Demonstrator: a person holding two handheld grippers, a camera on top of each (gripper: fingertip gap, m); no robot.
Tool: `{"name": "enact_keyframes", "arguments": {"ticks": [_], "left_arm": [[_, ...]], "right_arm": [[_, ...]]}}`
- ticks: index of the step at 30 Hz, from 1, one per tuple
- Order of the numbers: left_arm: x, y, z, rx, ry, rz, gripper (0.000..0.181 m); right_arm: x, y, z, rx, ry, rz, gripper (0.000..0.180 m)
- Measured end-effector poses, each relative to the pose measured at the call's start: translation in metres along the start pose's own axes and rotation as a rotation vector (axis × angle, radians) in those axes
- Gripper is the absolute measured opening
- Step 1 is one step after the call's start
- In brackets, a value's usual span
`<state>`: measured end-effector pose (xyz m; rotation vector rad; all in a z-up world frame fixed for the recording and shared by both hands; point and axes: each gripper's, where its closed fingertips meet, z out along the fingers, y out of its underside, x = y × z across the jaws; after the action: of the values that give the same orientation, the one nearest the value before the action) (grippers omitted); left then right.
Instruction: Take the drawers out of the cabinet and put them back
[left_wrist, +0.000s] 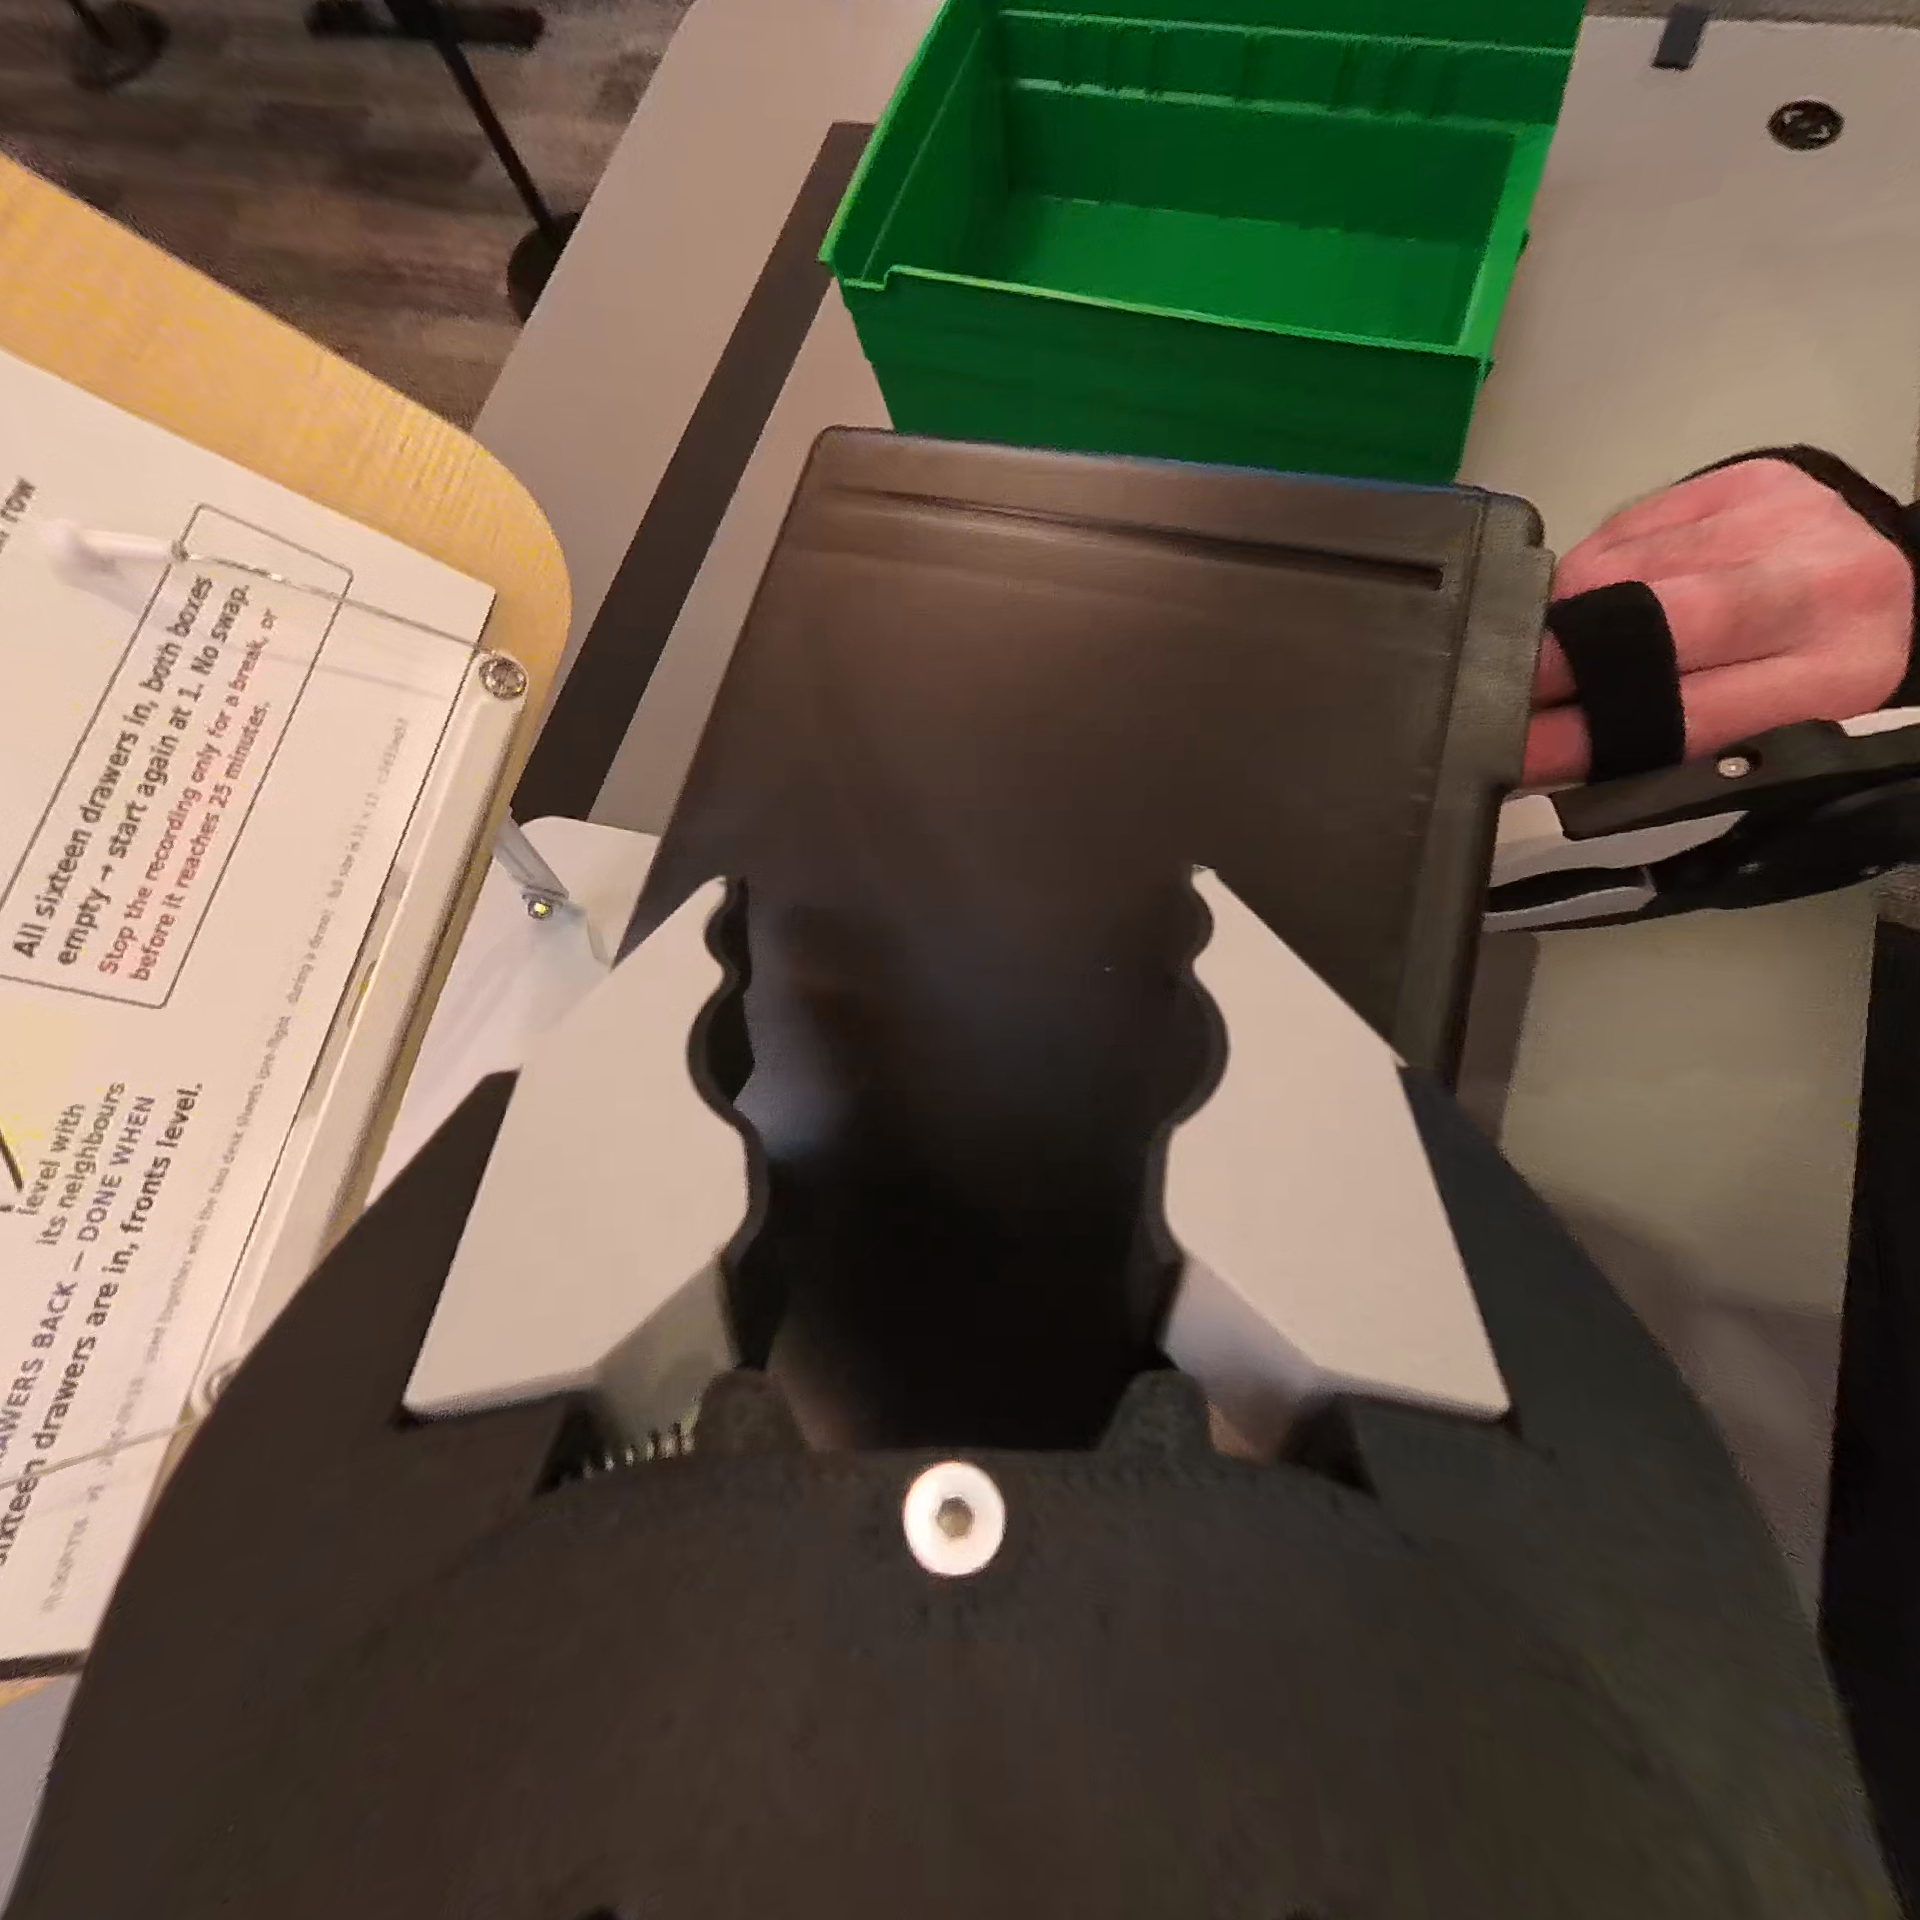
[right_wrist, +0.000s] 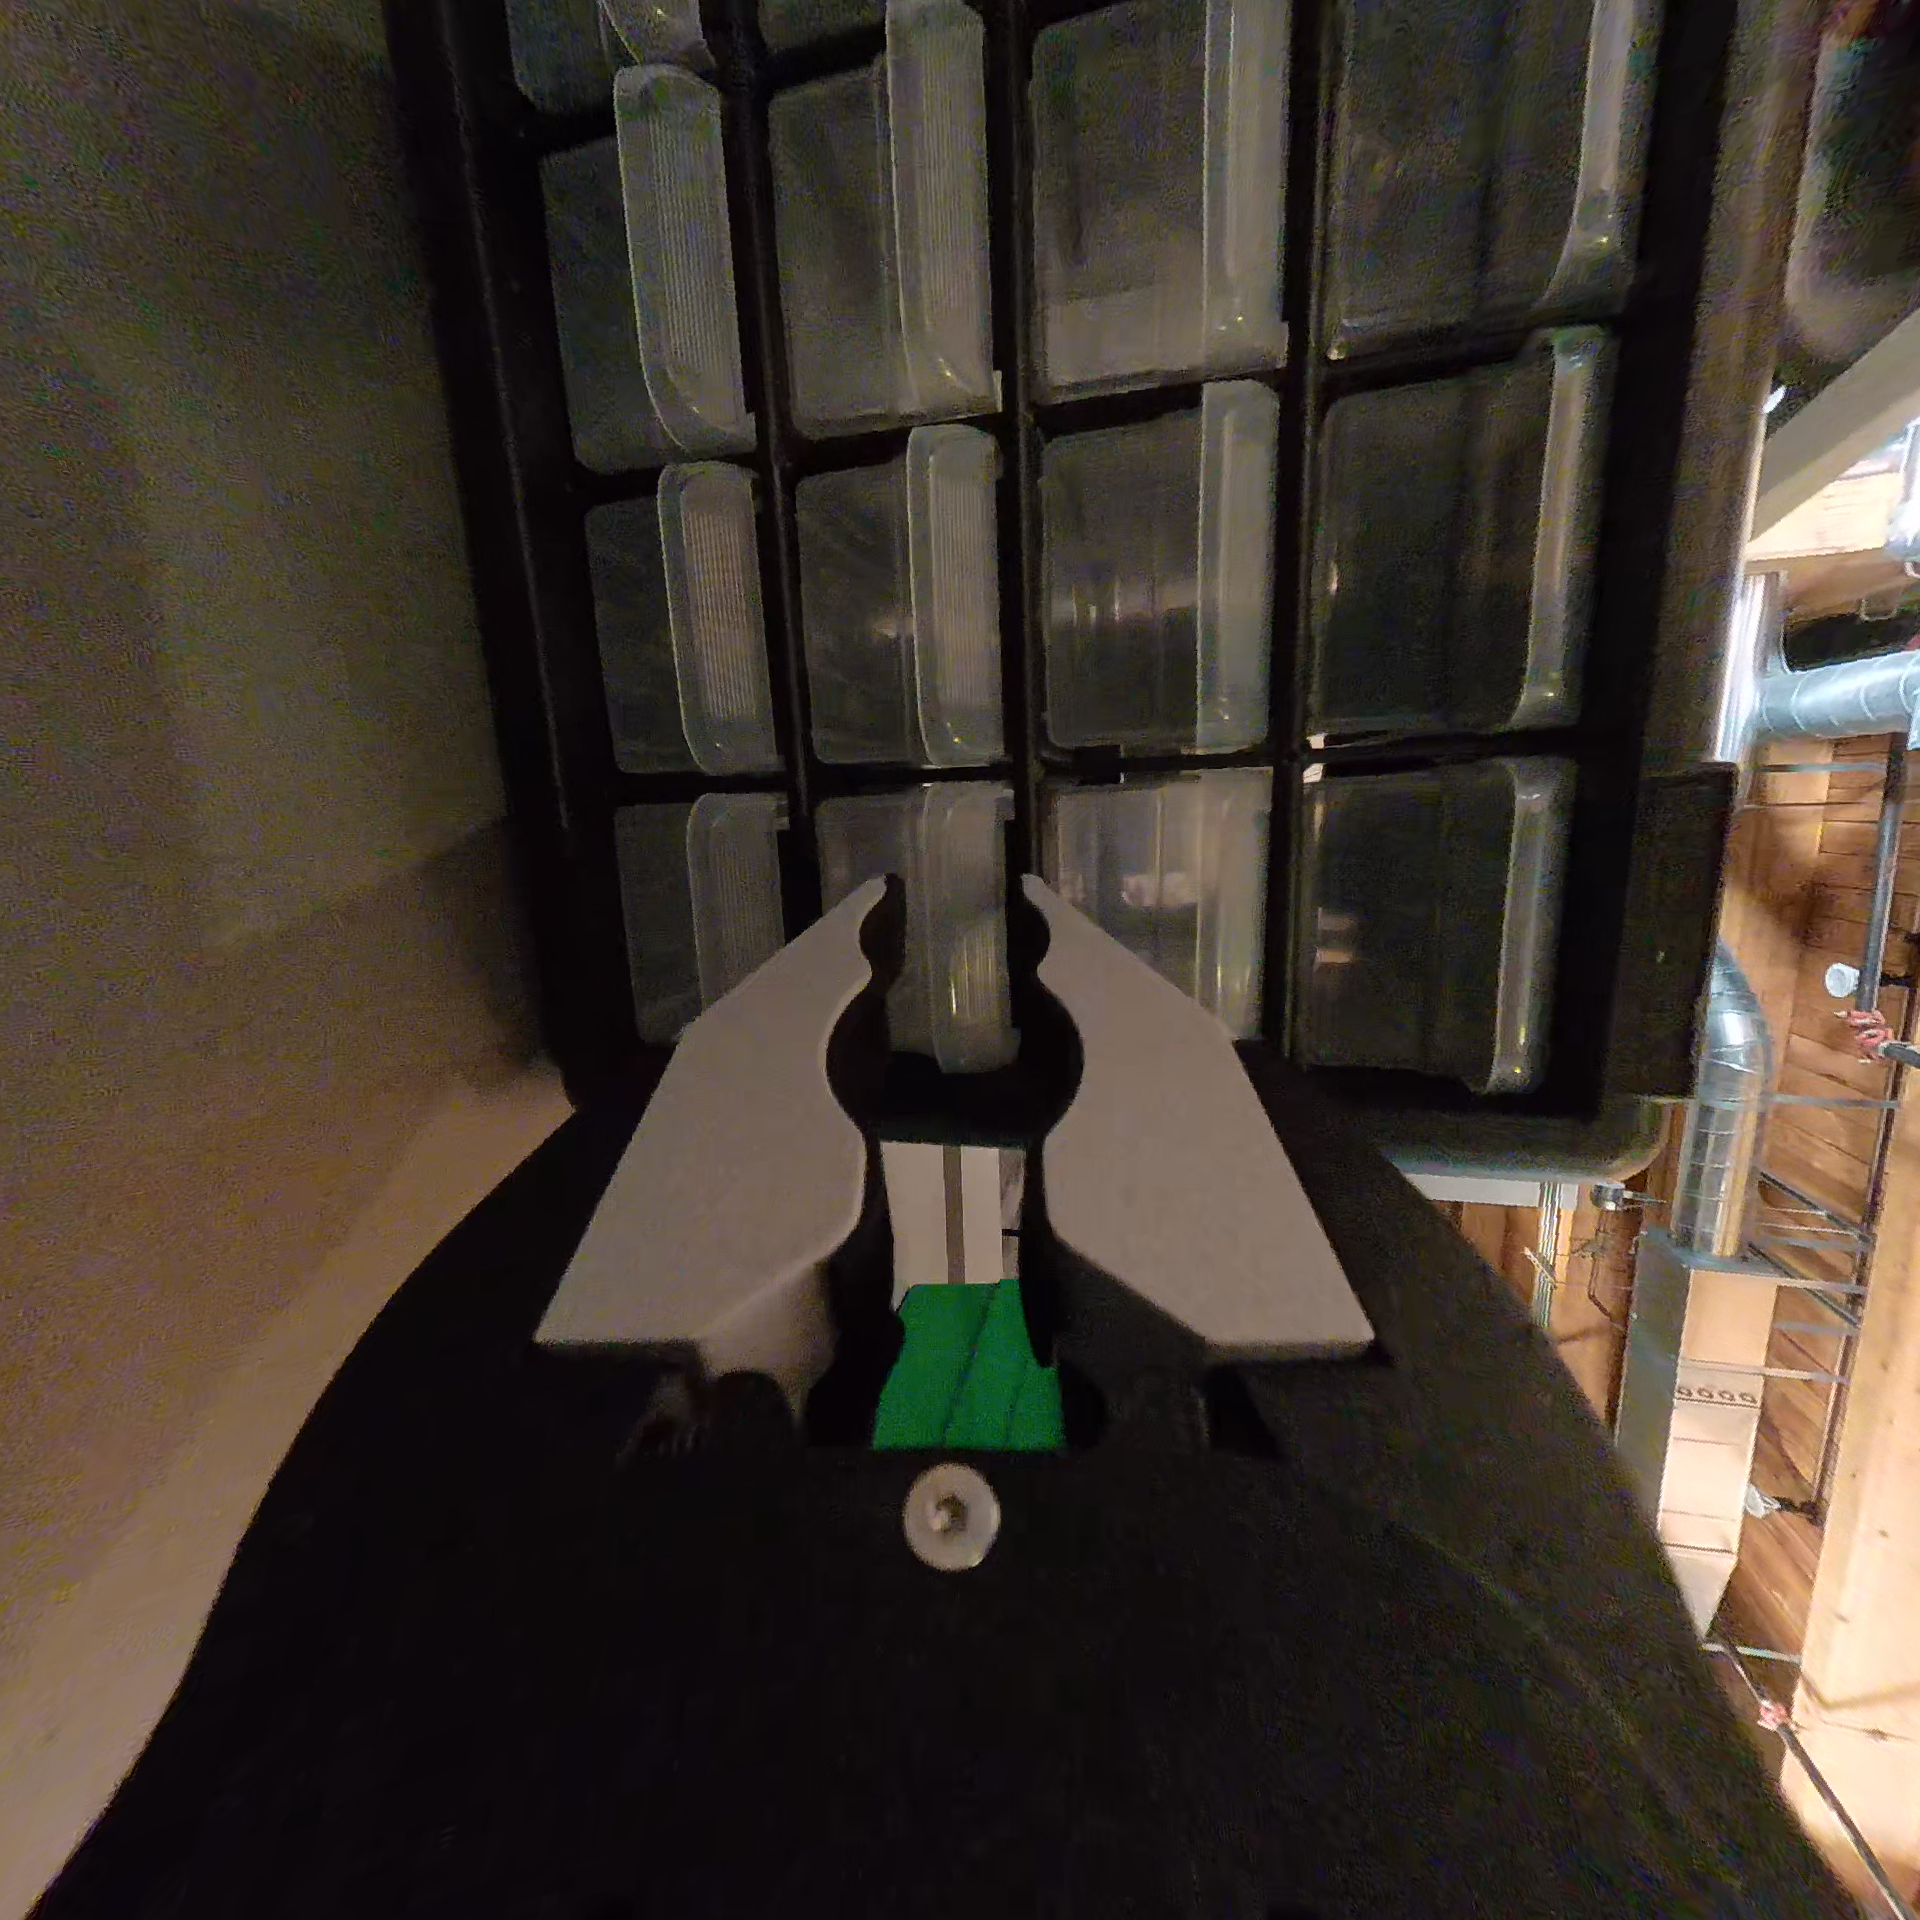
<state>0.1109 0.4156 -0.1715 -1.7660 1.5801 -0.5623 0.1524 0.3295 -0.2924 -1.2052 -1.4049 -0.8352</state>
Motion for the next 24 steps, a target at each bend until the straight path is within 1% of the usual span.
{"name": "enact_keyframes", "arguments": {"ticks": [1,7,11,19,20,22,24], "left_arm": [[0.001,0.000,0.000,0.000,0.007,0.006,0.078],[0.002,0.004,0.004,-0.031,0.082,-0.070,0.077],[0.002,0.003,0.004,-0.026,0.071,-0.065,0.072],[0.002,0.003,0.003,-0.026,0.077,-0.067,0.070],[0.002,0.003,0.003,-0.025,0.078,-0.065,0.070],[0.003,0.003,0.003,-0.025,0.079,-0.064,0.069],[0.003,0.003,0.003,-0.025,0.080,-0.065,0.069]], "right_arm": [[0.001,0.000,0.000,0.001,0.006,0.002,0.014],[0.003,0.000,-0.001,-0.002,0.010,0.010,0.013],[0.001,-0.004,-0.009,0.011,0.011,0.000,0.012],[-0.013,-0.024,-0.058,0.034,-0.022,0.058,0.013],[-0.015,-0.023,-0.062,0.019,-0.037,0.081,0.015],[-0.018,-0.023,-0.069,0.000,-0.061,0.124,0.041],[-0.011,-0.029,-0.077,0.018,-0.076,0.173,0.046]]}}
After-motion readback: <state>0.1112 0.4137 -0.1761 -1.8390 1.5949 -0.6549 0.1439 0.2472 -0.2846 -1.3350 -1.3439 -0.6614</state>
